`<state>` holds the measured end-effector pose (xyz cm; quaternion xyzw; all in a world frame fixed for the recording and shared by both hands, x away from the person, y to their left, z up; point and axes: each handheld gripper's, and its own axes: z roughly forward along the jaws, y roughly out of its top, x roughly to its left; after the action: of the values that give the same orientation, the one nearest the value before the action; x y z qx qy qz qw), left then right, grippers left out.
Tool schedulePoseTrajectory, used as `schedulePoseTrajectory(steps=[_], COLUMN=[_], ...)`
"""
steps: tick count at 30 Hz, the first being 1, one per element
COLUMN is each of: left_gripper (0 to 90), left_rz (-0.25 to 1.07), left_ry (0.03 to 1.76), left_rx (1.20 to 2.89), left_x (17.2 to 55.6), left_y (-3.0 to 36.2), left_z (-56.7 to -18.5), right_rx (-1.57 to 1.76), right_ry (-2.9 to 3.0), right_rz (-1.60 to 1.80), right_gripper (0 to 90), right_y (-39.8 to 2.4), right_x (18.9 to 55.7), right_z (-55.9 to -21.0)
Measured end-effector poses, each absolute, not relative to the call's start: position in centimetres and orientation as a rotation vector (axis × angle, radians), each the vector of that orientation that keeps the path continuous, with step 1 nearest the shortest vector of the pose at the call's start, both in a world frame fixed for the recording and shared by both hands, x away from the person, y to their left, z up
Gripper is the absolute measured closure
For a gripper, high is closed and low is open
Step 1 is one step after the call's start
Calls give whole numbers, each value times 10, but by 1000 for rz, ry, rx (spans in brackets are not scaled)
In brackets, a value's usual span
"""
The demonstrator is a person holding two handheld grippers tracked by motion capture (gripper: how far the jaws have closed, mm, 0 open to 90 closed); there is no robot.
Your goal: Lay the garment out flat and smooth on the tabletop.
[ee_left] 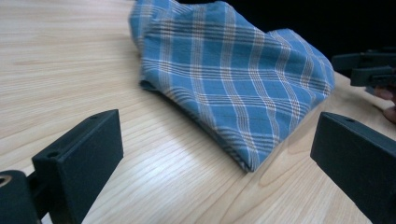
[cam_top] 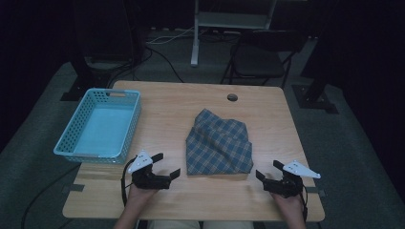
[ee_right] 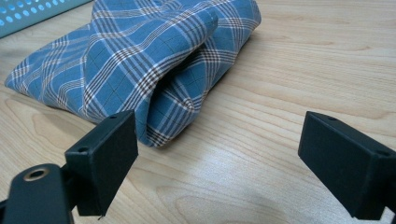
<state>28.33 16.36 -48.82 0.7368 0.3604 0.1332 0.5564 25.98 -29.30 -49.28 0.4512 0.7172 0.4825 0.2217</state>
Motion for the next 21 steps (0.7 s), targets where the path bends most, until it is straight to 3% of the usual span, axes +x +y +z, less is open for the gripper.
schedulePoseTrajectory(steps=[17, 21], left_gripper=[41, 136], left_rz=[331, 343], left_ry=[861, 857], left_rx=[1737, 1761], left_x=[345, 356], left_y=[148, 140], left_z=[-462, -462], right_rx=[1244, 1242], right_ry=[1993, 1994], right_rz=[1332, 1334], right_gripper=[115, 115], right_y=[-292, -293], right_x=[260, 260], right_z=[-493, -493])
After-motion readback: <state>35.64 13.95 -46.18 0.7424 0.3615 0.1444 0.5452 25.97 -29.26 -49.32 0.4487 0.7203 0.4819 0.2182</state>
